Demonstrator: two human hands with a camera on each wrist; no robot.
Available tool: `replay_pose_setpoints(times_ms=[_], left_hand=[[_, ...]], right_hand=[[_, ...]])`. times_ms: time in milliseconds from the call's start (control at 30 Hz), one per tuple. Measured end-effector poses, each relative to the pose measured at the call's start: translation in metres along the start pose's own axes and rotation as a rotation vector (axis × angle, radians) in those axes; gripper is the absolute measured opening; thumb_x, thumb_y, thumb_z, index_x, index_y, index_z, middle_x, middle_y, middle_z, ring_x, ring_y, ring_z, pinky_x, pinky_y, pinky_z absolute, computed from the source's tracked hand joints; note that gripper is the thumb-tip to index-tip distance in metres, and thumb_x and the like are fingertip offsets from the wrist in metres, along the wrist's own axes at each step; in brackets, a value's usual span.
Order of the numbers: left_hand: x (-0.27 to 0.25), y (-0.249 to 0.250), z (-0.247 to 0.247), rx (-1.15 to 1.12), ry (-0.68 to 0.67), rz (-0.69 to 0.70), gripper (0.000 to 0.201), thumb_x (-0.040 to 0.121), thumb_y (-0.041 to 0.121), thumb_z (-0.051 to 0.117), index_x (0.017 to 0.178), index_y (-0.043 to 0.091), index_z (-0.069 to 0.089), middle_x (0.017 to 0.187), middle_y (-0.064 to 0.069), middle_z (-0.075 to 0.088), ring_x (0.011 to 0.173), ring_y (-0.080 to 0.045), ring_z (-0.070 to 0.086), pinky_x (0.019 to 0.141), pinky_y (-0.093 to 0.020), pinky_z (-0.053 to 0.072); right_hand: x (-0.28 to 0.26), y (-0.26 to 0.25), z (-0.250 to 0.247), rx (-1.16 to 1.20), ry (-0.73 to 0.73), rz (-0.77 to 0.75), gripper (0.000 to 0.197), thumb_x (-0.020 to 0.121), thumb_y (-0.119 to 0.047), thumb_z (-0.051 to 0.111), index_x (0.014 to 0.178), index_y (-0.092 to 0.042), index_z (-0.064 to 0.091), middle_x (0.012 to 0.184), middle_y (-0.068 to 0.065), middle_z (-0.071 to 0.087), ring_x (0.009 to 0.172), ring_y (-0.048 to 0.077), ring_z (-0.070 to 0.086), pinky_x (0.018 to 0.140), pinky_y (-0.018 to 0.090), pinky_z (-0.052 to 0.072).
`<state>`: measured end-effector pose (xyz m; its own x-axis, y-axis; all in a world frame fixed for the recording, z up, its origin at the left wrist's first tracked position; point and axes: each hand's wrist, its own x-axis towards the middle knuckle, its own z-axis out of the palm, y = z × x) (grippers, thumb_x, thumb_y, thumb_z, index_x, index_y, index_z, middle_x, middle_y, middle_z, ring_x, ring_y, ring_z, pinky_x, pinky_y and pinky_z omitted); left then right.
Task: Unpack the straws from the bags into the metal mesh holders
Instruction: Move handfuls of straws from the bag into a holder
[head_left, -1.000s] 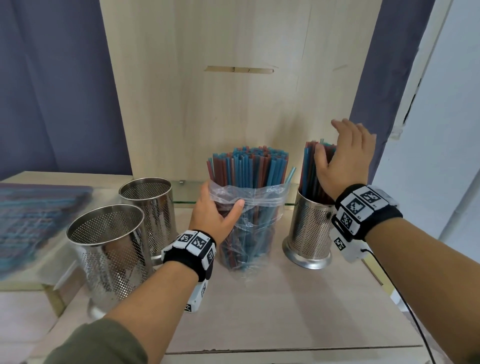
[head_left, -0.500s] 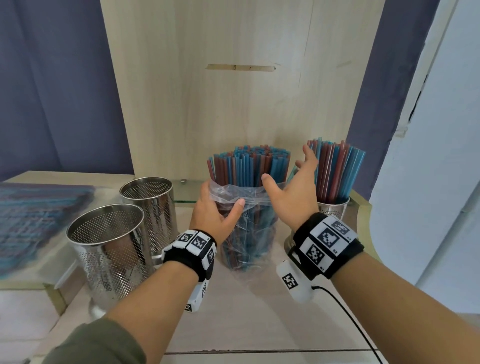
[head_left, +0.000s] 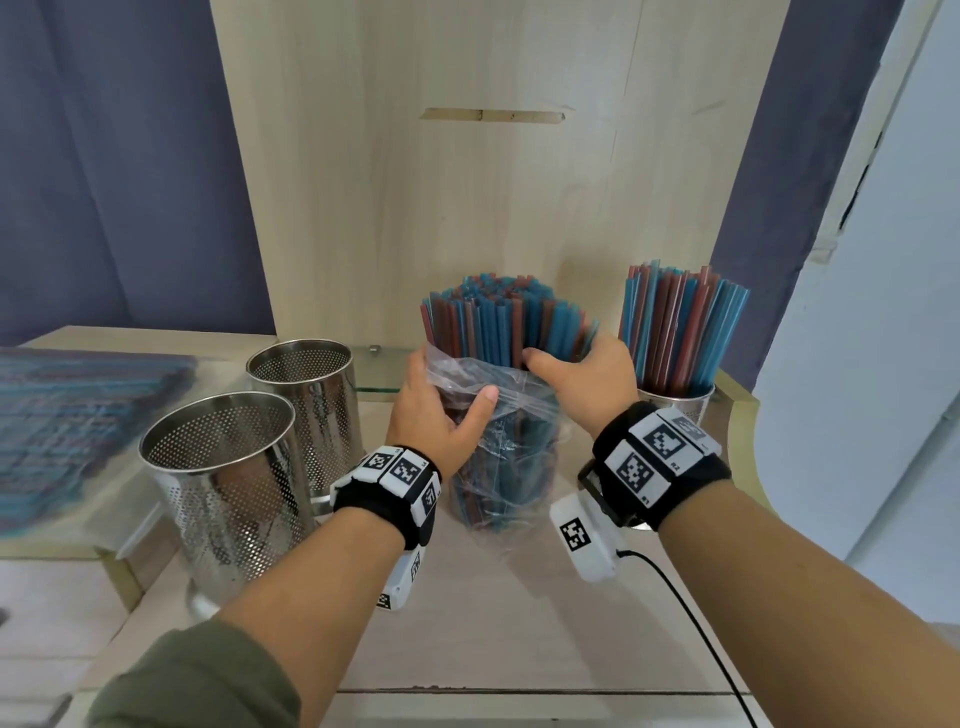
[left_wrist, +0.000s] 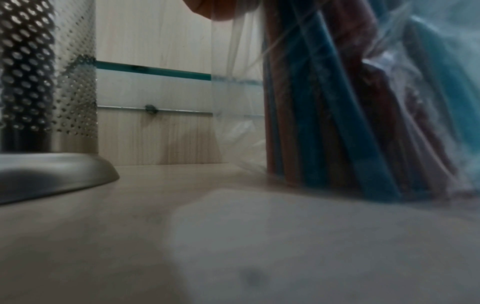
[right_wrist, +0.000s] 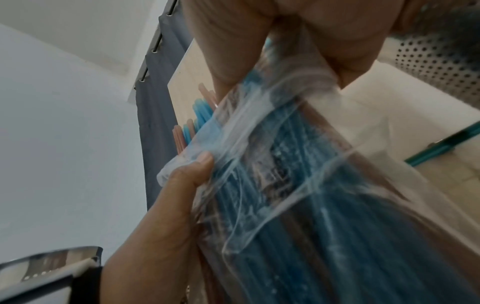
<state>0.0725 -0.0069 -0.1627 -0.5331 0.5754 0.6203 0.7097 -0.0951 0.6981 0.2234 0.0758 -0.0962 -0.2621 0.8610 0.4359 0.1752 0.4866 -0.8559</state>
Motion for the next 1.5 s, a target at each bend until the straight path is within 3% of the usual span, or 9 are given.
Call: replay_pose_setpoints(times_ms=[100, 200, 333, 567, 733, 1033, 1200, 1333, 1500], left_hand=[[-0.001, 0.002, -0.001, 0.01, -0.007, -0.003, 0.079, 0.076, 0.062, 0.059, 0.131, 0.01, 0.038, 0.109, -0.003, 0.061, 0.098, -0.02, 0.062, 0.081, -0.029, 0.051], [-0.002, 0.003, 0.0, 0.041, -0.016, -0.021, 0.09, 0.082, 0.054, 0.065, 0.147, 0.007, 0.024, 0.134, -0.01, 0.053, 0.121, -0.024, 0.053, 0.097, -0.026, 0.041], [0.0, 0.0, 0.001, 0.047, -0.033, -0.033, 0.096, 0.074, 0.071, 0.054, 0.143, 0.009, 0.028, 0.129, -0.009, 0.057, 0.116, -0.024, 0.057, 0.098, -0.037, 0.049], [0.001, -0.002, 0.001, 0.051, -0.039, -0.051, 0.094, 0.076, 0.071, 0.051, 0.142, 0.009, 0.027, 0.128, -0.01, 0.057, 0.116, -0.025, 0.057, 0.098, -0.042, 0.049], [0.002, -0.003, 0.001, 0.042, -0.04, -0.046, 0.091, 0.075, 0.071, 0.05, 0.139, 0.008, 0.032, 0.123, -0.009, 0.06, 0.11, -0.025, 0.06, 0.093, -0.041, 0.052], [0.002, -0.003, 0.001, 0.013, -0.048, -0.041, 0.087, 0.075, 0.07, 0.051, 0.136, 0.01, 0.035, 0.118, -0.005, 0.062, 0.105, -0.022, 0.062, 0.09, -0.04, 0.054], [0.001, 0.001, 0.001, 0.022, -0.02, -0.005, 0.045, 0.086, 0.044, 0.063, 0.112, 0.014, 0.044, 0.095, 0.006, 0.057, 0.086, -0.015, 0.059, 0.073, -0.027, 0.048], [0.001, 0.001, 0.001, 0.024, -0.006, 0.016, 0.047, 0.086, 0.043, 0.063, 0.114, 0.01, 0.046, 0.089, 0.011, 0.052, 0.081, -0.013, 0.056, 0.07, -0.022, 0.041], [0.001, 0.001, 0.002, 0.03, -0.011, 0.03, 0.049, 0.087, 0.042, 0.063, 0.118, 0.008, 0.047, 0.095, 0.008, 0.051, 0.084, -0.013, 0.056, 0.073, -0.021, 0.041]], right_hand=[[0.003, -0.001, -0.004, -0.06, -0.026, -0.028, 0.026, 0.08, -0.025, 0.078, 0.094, -0.006, 0.07, 0.08, 0.003, 0.07, 0.074, 0.018, 0.068, 0.065, 0.03, 0.054], [0.003, -0.007, -0.009, -0.104, -0.043, -0.054, 0.025, 0.082, -0.022, 0.074, 0.078, 0.001, 0.066, 0.064, 0.004, 0.061, 0.058, 0.019, 0.058, 0.053, 0.026, 0.045], [0.01, -0.014, -0.013, -0.117, -0.029, -0.058, 0.041, 0.088, -0.016, 0.066, 0.061, -0.021, 0.035, 0.052, -0.004, 0.037, 0.036, 0.005, 0.037, 0.039, 0.013, 0.025], [0.02, -0.031, -0.013, 0.175, 0.062, 0.016, 0.005, 0.096, -0.008, 0.055, 0.1, -0.008, 0.054, 0.073, -0.003, 0.052, 0.062, 0.008, 0.05, 0.055, 0.015, 0.045], [0.032, -0.045, -0.02, 0.266, 0.091, -0.063, 0.009, 0.094, -0.006, 0.055, 0.089, -0.012, 0.053, 0.075, 0.0, 0.055, 0.066, 0.014, 0.056, 0.069, 0.026, 0.052], [0.057, -0.084, -0.058, 0.51, 0.254, -0.102, 0.018, 0.096, -0.009, 0.055, 0.08, -0.015, 0.05, 0.062, -0.003, 0.05, 0.049, 0.009, 0.05, 0.055, 0.026, 0.047], [0.067, -0.113, -0.092, 0.561, 0.341, -0.225, 0.011, 0.096, -0.01, 0.053, 0.087, -0.008, 0.049, 0.059, -0.002, 0.048, 0.047, 0.01, 0.049, 0.054, 0.027, 0.047], [0.067, -0.131, -0.122, 0.561, 0.38, -0.299, 0.014, 0.096, -0.015, 0.054, 0.093, -0.003, 0.048, 0.063, 0.004, 0.049, 0.051, 0.015, 0.051, 0.055, 0.026, 0.047], [0.054, -0.141, -0.148, 0.535, 0.247, -0.291, 0.018, 0.095, -0.018, 0.059, 0.082, -0.008, 0.051, 0.061, -0.001, 0.053, 0.055, 0.015, 0.054, 0.059, 0.027, 0.05]])
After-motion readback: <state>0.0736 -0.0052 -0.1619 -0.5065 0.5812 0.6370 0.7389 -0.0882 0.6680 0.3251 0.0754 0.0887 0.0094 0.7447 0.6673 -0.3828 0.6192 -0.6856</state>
